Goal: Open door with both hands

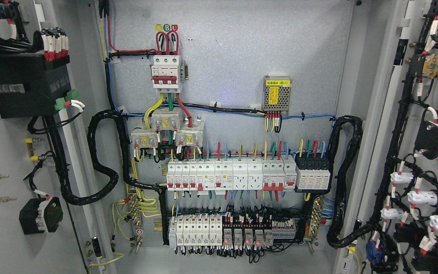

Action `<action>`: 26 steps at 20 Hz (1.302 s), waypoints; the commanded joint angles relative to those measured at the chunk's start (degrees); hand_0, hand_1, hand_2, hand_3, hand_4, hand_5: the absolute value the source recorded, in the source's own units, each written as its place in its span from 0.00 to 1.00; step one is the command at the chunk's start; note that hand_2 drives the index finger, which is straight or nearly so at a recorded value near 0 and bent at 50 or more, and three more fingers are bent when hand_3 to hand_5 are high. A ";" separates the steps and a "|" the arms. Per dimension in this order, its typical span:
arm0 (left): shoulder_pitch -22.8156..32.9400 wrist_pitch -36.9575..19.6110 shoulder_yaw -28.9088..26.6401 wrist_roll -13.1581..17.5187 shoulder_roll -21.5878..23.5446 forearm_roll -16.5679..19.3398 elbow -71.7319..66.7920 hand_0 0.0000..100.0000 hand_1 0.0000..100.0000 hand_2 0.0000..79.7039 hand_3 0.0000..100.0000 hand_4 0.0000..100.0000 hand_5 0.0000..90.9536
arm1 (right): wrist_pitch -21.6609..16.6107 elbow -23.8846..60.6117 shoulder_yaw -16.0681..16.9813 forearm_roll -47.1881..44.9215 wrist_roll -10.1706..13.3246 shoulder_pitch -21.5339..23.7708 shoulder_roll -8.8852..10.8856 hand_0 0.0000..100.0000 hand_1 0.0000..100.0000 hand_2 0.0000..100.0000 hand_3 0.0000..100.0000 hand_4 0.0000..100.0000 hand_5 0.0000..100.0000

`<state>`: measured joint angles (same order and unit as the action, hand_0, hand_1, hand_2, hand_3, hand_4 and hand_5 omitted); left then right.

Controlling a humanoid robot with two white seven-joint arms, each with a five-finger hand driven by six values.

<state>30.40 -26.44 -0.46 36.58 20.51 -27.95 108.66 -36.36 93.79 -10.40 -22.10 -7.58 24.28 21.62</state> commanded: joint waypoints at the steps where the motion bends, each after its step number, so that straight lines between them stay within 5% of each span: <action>1: -1.57 2.44 -5.69 -2.29 -4.25 -0.97 0.50 0.29 0.00 0.03 0.03 0.03 0.00 | -1.35 -0.72 1.43 -0.66 -0.24 0.33 0.53 0.22 0.00 0.00 0.00 0.00 0.00; 6: -2.18 3.67 -9.46 -3.63 -4.25 -1.23 -0.55 0.29 0.00 0.03 0.03 0.03 0.00 | -1.52 0.07 2.40 -4.18 -0.50 0.51 0.96 0.22 0.00 0.00 0.00 0.00 0.00; 9: -2.45 4.29 -10.96 -1.61 -4.25 -1.32 -1.08 0.29 0.00 0.03 0.03 0.03 0.00 | -1.61 -0.01 2.57 -4.44 -0.50 0.51 3.69 0.22 0.00 0.00 0.00 0.00 0.00; 12: -2.45 4.29 -12.10 1.38 -4.08 -1.32 -1.08 0.29 0.00 0.03 0.03 0.03 0.00 | -2.14 -0.01 2.66 -4.53 -0.50 0.59 3.78 0.22 0.00 0.00 0.00 0.00 0.00; 26: -1.92 6.13 -22.03 3.32 -3.64 -4.22 -6.18 0.29 0.00 0.03 0.03 0.03 0.00 | -2.23 -0.10 3.80 -9.27 -0.41 2.88 3.96 0.22 0.00 0.00 0.00 0.00 0.00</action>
<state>28.49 -21.21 -15.38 39.67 17.01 -30.95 105.78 -38.72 93.73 -7.82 -27.84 -7.83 26.66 24.84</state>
